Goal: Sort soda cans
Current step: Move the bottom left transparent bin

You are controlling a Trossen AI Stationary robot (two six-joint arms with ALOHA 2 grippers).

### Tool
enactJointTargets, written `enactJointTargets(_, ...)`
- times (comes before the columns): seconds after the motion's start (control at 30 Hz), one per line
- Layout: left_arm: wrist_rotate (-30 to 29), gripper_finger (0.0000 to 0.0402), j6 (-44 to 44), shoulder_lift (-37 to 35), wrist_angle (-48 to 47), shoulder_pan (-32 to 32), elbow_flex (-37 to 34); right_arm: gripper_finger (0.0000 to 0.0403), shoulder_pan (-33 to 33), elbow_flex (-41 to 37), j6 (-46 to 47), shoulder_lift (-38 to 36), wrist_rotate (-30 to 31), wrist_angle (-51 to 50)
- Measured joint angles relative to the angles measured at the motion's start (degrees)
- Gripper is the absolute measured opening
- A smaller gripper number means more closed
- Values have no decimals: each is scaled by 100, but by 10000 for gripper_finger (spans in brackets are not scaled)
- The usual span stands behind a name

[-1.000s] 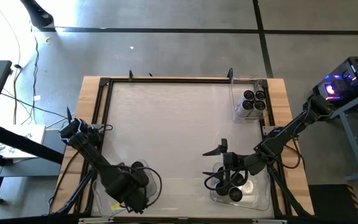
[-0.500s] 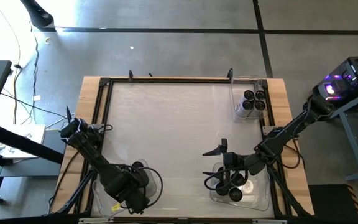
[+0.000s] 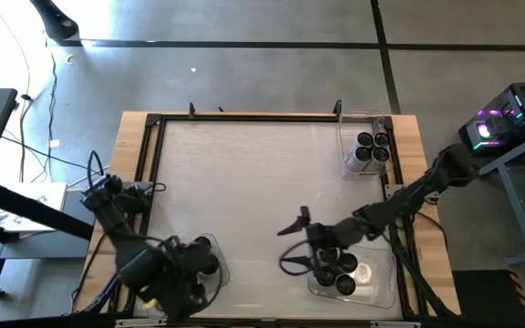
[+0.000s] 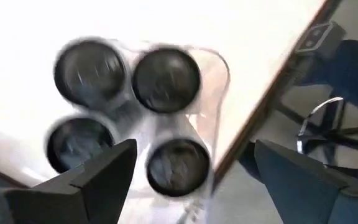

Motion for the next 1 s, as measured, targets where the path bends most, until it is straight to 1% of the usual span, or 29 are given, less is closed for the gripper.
enactJointTargets(0.07,163,316,-384,8,16,-212,16,318,-162,351,-140,169,-282,-112)
enactJointTargets(0.13,623,312,-718,9,3,-466,16,318,-284,787,-398,365,-515,-326)
enactJointTargets(0.23,1493,307,-1302,9,-1,-876,18,318,-328,1364,-875,630,-555,-948)
enactJointTargets(0.3,1750,304,-1865,9,-4,-1110,-36,318,-328,1644,-1088,746,-534,-1270)
enactJointTargets(0.37,1760,301,-2727,7,-30,-1281,-184,318,-288,1783,-1148,831,-520,-1389)
enactJointTargets(0.47,1933,299,-4081,15,-8,-1413,-492,318,-152,1717,-1168,876,-473,-1505)
enactJointTargets(0.57,2253,295,-5107,15,0,-1477,-834,318,2,1567,-1207,877,-196,-1485)
enactJointTargets(0.6,2384,294,-5283,6,73,-1486,-950,318,44,1535,-1229,877,-73,-1467)
enactJointTargets(0.67,2450,293,-5466,-52,401,-1498,-1201,318,104,1511,-1249,877,109,-1499)
enactJointTargets(0.8,2559,293,-5609,-131,1223,-1496,-1785,318,206,1511,-1355,877,137,-1410)
enactJointTargets(0.9,3118,288,-5683,-131,1472,-1491,-2216,318,292,1511,-1426,877,125,-1374)
enactJointTargets(0.97,3288,280,-5695,-129,1550,-1487,-2408,318,345,1509,-1423,877,120,-1370)
enactJointTargets(1.0,3271,274,-5702,-127,1533,-1485,-2476,318,368,1509,-1423,877,121,-1370)
